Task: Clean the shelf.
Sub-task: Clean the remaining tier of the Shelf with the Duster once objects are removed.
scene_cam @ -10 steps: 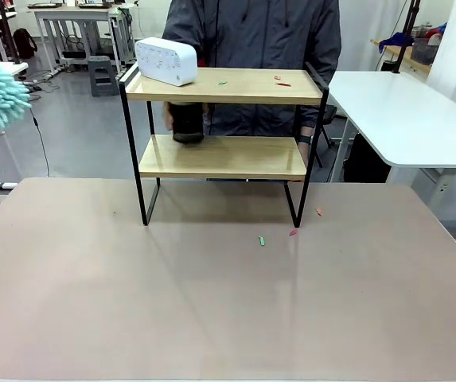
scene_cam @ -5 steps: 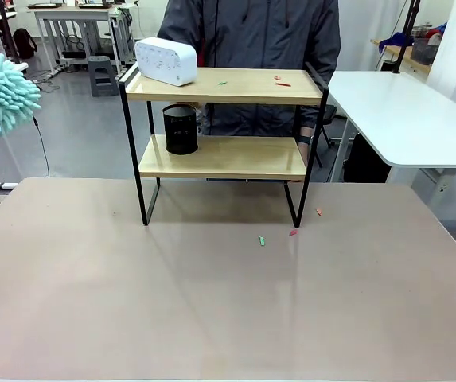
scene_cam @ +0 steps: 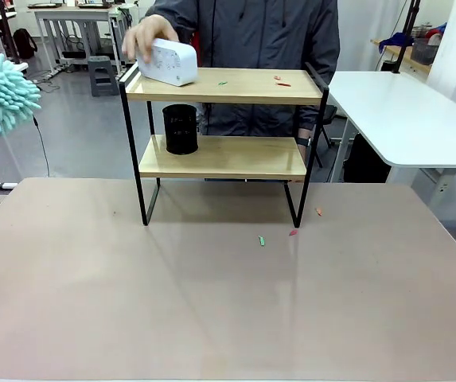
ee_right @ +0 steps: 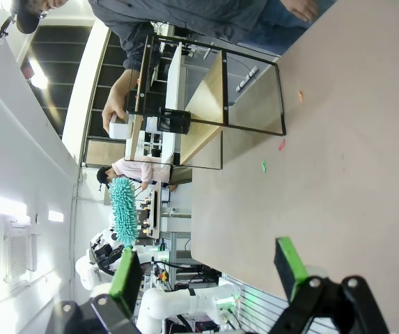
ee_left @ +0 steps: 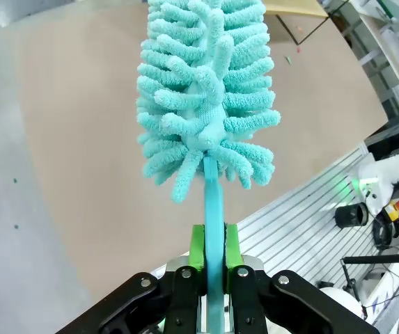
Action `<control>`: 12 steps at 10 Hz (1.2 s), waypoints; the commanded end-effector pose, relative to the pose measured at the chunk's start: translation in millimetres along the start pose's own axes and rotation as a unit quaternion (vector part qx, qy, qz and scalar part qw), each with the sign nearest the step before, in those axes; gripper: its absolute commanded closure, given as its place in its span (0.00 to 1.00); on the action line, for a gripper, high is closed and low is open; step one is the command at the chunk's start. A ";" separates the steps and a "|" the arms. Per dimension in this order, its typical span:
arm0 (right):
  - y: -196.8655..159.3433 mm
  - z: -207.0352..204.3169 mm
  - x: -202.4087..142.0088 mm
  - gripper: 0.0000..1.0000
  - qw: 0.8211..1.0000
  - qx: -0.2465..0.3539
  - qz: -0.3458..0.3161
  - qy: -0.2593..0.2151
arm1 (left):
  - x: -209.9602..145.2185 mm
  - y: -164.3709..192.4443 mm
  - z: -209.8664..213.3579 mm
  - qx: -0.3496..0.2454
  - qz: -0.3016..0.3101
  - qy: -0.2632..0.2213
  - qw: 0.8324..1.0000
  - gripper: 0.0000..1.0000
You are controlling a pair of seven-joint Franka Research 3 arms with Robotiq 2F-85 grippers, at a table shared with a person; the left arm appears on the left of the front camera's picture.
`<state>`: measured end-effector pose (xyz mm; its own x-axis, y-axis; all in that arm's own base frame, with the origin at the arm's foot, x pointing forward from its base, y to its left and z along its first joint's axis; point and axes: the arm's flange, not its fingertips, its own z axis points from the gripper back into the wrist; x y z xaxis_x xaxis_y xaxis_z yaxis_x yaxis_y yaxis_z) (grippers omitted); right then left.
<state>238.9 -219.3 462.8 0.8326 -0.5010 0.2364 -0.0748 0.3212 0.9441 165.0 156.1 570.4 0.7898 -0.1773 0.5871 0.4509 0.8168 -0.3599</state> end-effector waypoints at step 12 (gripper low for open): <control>2.0 -0.8 3.6 0.00 1.000 0.012 0.012 -0.008 | 240.4 -193.6 -44.6 0.076 0.194 0.012 0.978 0.88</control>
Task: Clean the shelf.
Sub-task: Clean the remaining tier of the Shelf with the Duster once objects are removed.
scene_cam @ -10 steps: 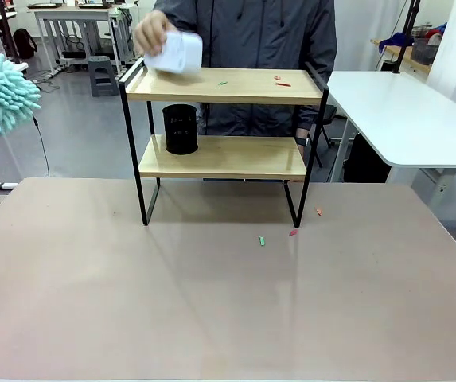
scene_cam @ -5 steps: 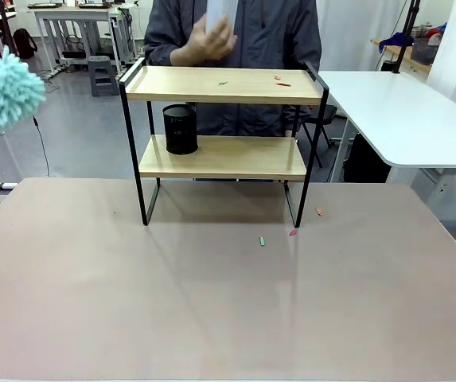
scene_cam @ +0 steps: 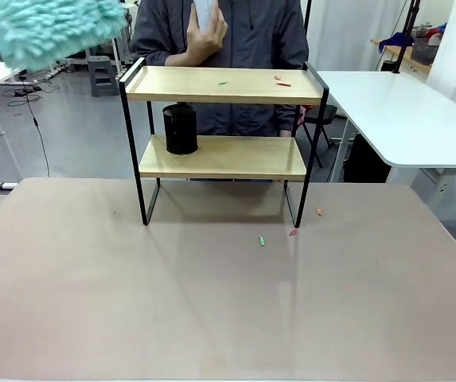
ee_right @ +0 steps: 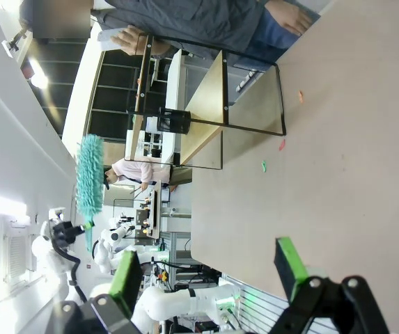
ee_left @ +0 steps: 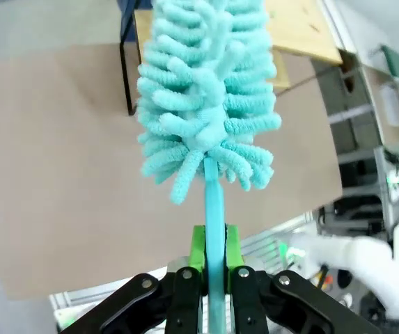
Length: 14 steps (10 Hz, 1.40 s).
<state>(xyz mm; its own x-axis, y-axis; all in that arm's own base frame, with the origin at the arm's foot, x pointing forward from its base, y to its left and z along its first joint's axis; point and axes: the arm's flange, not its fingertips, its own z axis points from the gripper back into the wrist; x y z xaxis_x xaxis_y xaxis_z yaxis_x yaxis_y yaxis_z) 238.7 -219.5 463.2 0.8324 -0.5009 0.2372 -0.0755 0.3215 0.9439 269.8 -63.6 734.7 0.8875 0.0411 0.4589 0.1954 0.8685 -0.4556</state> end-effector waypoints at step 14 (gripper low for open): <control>1.7 -1.2 3.5 0.00 1.000 0.011 0.012 -0.008 | 93.4 -119.1 -146.9 0.112 0.084 -0.009 0.990 0.88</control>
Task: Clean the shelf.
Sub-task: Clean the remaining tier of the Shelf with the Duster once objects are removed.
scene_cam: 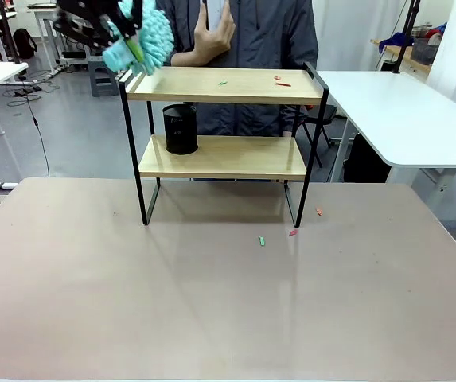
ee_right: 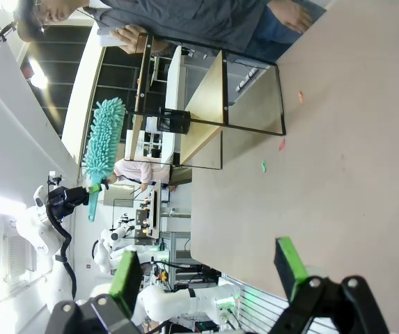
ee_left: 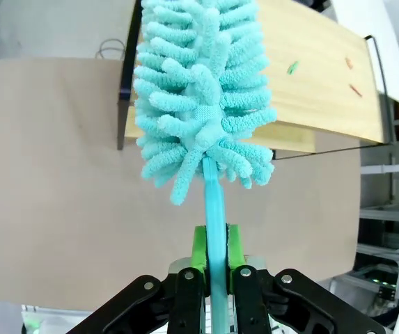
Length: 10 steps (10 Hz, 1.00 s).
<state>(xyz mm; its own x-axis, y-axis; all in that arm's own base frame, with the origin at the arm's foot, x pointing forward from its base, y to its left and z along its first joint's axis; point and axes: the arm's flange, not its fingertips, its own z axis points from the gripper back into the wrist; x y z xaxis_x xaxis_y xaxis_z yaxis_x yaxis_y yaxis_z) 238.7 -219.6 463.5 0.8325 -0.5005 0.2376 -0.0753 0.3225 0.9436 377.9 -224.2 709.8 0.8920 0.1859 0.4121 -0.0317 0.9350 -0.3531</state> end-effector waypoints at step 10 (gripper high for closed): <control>1.4 -1.3 3.3 0.00 1.000 0.012 0.012 -0.008 | 60.5 -103.2 -90.5 -0.016 -0.098 0.121 0.988 0.88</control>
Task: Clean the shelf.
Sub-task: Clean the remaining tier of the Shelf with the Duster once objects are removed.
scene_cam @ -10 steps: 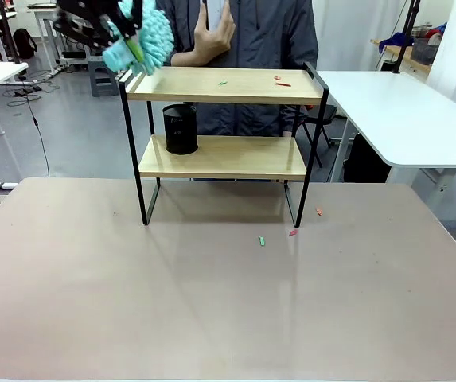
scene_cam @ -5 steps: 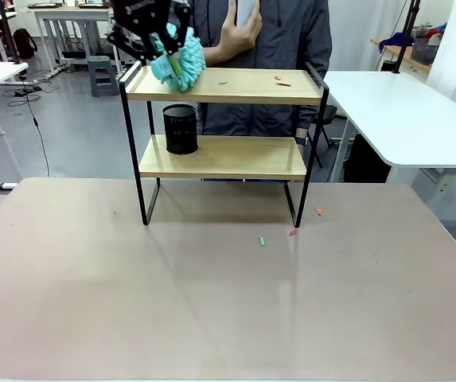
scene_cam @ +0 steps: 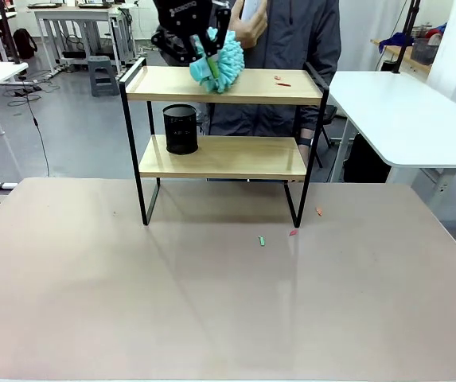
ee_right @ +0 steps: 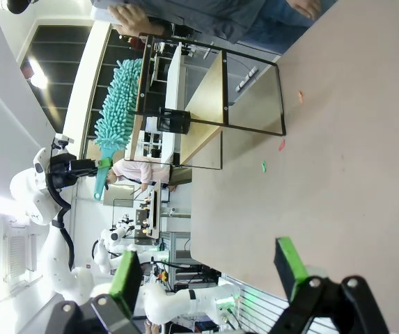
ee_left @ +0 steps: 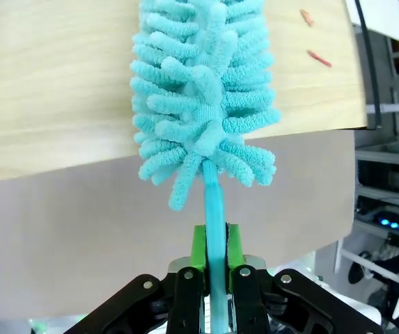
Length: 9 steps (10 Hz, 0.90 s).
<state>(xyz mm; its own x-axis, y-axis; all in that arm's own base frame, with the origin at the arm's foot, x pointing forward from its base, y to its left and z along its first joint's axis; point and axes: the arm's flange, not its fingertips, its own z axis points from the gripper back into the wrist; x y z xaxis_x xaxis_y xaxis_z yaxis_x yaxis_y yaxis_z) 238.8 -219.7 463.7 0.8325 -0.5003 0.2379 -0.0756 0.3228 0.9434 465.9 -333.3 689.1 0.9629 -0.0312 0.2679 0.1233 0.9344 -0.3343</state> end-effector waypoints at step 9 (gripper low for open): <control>1.3 -1.4 3.2 0.00 1.000 0.012 0.012 -0.008 | 10.1 10.0 12.1 -0.050 -0.265 0.139 0.953 0.88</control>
<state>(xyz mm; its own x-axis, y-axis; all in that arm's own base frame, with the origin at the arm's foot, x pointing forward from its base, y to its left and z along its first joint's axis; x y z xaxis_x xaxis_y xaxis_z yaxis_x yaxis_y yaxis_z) 238.8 -219.7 463.7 0.8326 -0.5003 0.2378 -0.0756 0.3228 0.9435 487.0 -335.7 693.7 0.8443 -0.4873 0.2230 0.5347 0.7936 -0.2903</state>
